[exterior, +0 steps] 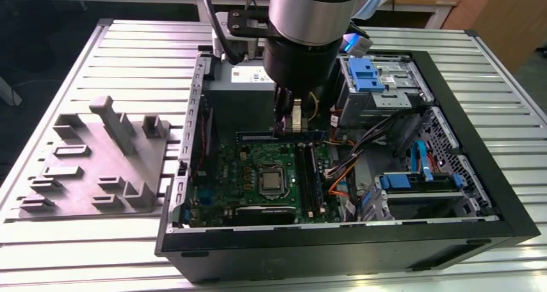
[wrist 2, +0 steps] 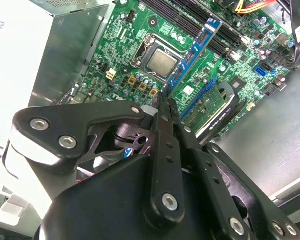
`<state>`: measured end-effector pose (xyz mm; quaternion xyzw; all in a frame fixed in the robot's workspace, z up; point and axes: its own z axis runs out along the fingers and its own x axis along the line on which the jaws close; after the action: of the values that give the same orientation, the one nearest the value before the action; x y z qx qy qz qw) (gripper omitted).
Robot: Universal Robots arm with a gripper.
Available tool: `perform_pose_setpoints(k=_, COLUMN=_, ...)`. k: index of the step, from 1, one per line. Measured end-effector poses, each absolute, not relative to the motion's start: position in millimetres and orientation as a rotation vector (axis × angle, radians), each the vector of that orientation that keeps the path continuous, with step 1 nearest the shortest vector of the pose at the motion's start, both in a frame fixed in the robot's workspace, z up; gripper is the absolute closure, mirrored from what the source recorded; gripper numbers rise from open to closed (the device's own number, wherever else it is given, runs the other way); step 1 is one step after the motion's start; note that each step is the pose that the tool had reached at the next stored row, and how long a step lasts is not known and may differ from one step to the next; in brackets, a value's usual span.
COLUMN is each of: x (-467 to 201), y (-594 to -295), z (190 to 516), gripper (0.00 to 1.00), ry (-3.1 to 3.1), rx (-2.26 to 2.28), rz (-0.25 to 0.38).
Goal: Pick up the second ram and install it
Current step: 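Insert the second ram into the second slot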
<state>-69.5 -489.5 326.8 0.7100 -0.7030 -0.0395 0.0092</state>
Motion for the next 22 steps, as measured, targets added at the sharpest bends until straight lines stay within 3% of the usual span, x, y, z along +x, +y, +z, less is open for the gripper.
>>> perform_pose_setpoints(k=22, x=-69.5, y=-489.5, z=325.6, gripper=0.89, ry=-2.464, rx=1.931, rz=-0.126)
